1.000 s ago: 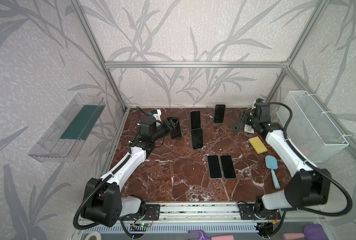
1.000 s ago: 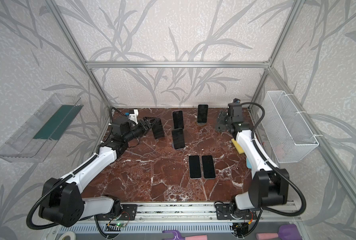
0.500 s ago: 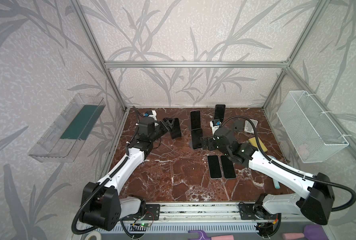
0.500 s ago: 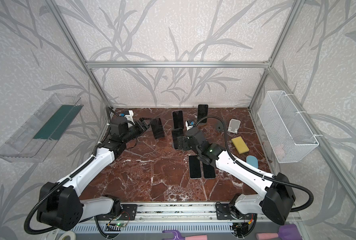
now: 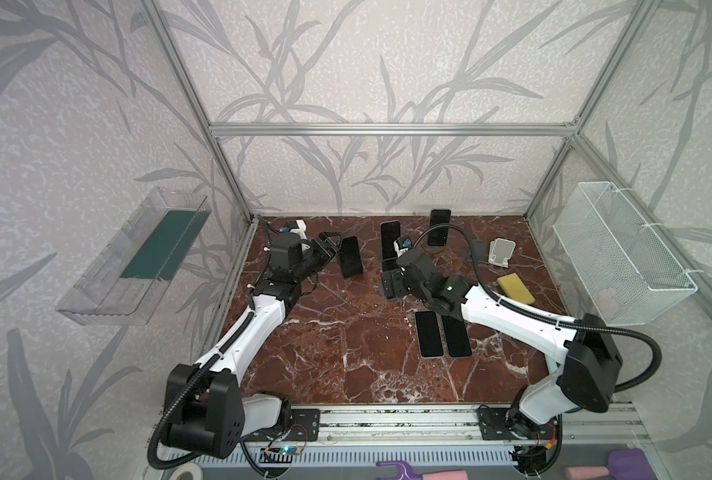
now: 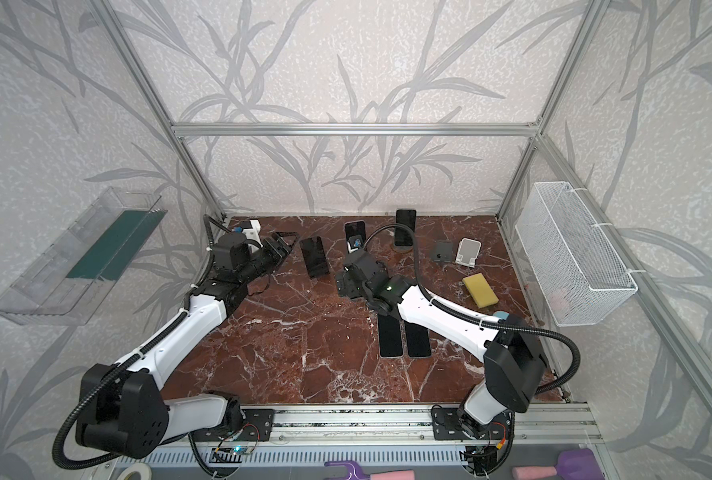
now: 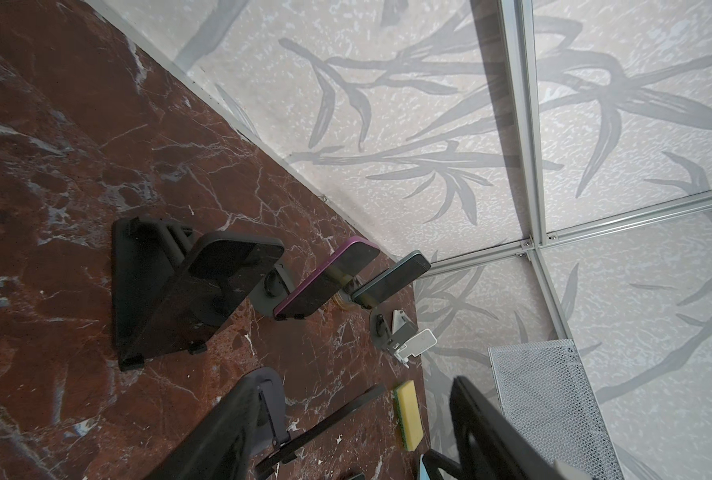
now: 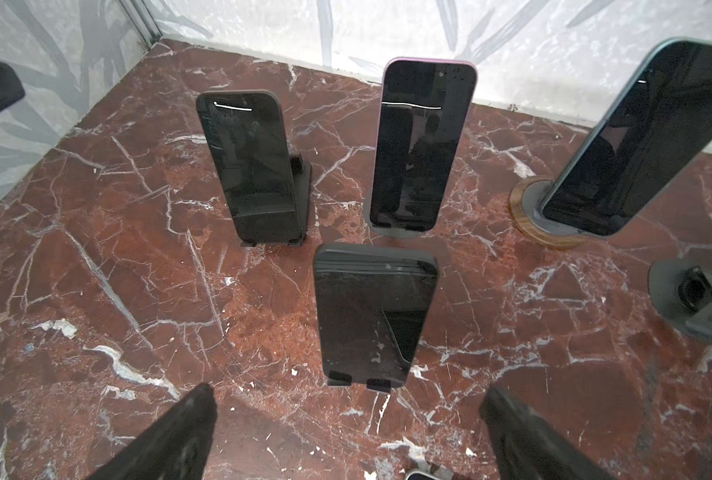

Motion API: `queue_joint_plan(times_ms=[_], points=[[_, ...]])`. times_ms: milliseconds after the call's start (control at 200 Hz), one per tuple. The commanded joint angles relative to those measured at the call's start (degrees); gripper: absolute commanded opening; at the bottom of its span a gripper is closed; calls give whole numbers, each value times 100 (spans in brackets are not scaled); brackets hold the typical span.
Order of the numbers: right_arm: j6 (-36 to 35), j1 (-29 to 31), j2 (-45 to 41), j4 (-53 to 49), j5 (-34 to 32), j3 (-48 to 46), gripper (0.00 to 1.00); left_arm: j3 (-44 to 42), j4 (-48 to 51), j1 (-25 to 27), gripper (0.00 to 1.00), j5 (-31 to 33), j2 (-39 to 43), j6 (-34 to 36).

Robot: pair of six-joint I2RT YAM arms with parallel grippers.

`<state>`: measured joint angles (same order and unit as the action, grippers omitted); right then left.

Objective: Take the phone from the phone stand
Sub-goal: 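Move the right gripper over the black phone on the grey stand, then lower and close the right gripper on the black phone's top edge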

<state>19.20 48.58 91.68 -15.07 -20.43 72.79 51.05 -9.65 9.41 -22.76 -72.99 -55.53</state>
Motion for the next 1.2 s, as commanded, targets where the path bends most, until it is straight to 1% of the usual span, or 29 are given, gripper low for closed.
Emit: queue_joint_plan(times_ms=[0,80,135,165,215,355,480,741,761,791,801,811,821,831,986,1196], points=[[-390,-69,239,-176,-81,483,99,46,47,-36,73,-14,126,70],[-235,-169,449,-290,20,738,99,27,29,-42,73,0,161,76],[-163,-203,576,-334,-120,872,99,28,33,-40,73,-4,156,63],[-209,-200,579,-273,-218,902,99,26,22,-40,73,-27,143,60],[-307,-215,828,-145,-272,934,99,36,11,-43,73,-43,128,33],[-402,-229,1134,-250,-395,1225,99,27,-27,-44,73,-98,96,2],[-278,-312,1229,-211,-300,1242,99,12,-113,-44,73,-178,32,-47],[-114,-453,1297,-106,-28,1110,99,151,-160,26,73,-620,-173,-90],[-110,-454,1310,-102,-11,1106,99,153,-160,32,75,-644,-187,-109],[-97,-469,1314,-93,13,1098,99,171,-149,26,80,-676,-219,-137],[-89,-474,1317,-86,26,1097,99,174,-144,26,88,-688,-223,-154],[-80,-472,1317,-84,35,1097,99,177,-147,30,94,-704,-237,-165],[-71,-479,1322,-80,49,1092,99,182,-150,31,98,-721,-247,-179],[-67,-480,1325,-74,48,1089,99,183,-162,27,99,-732,-252,-189],[39,-502,1392,-13,178,1070,99,130,-344,39,99,-813,-321,-309],[75,-507,1466,26,137,1027,100,128,-363,53,99,-848,-354,-336]])
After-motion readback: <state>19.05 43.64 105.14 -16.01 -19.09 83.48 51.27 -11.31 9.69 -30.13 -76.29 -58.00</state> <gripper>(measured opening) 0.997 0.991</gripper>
